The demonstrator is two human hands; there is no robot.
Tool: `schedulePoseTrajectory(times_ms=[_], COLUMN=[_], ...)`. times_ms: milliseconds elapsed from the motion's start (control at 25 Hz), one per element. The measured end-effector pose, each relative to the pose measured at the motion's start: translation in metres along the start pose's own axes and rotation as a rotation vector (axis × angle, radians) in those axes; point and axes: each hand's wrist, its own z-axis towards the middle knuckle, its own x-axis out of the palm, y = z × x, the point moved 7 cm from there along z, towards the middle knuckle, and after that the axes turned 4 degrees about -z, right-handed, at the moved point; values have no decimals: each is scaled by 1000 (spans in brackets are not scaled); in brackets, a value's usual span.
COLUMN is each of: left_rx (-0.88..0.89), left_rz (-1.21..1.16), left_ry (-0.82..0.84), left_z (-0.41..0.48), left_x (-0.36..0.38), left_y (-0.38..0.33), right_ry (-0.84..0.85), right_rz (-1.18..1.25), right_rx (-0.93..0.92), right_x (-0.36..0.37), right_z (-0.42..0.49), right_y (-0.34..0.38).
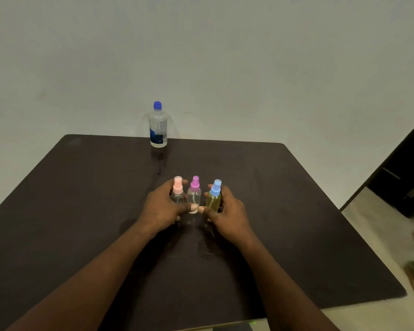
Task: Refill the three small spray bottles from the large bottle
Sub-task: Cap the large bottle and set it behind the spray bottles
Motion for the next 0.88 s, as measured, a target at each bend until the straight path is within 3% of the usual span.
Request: schedulePoseTrajectory(times_ms=[160,320,680,880], left_rx=[-3,10,70,133], left_rz=[50,42,-55,-22], left_ry=[150,183,63,9], left_z=[41,112,289,335], left_x=[18,29,35,36], left_y=[-3,-12,-7,-2], right_ry=[3,-4,85,104], right_rz=[-3,-25,-21,27], right_rx=[-3,20,-38,-81], right_x=[4,-5,4,11], right_z=[31,96,289,339], right_y=[0,-12,-46,-64])
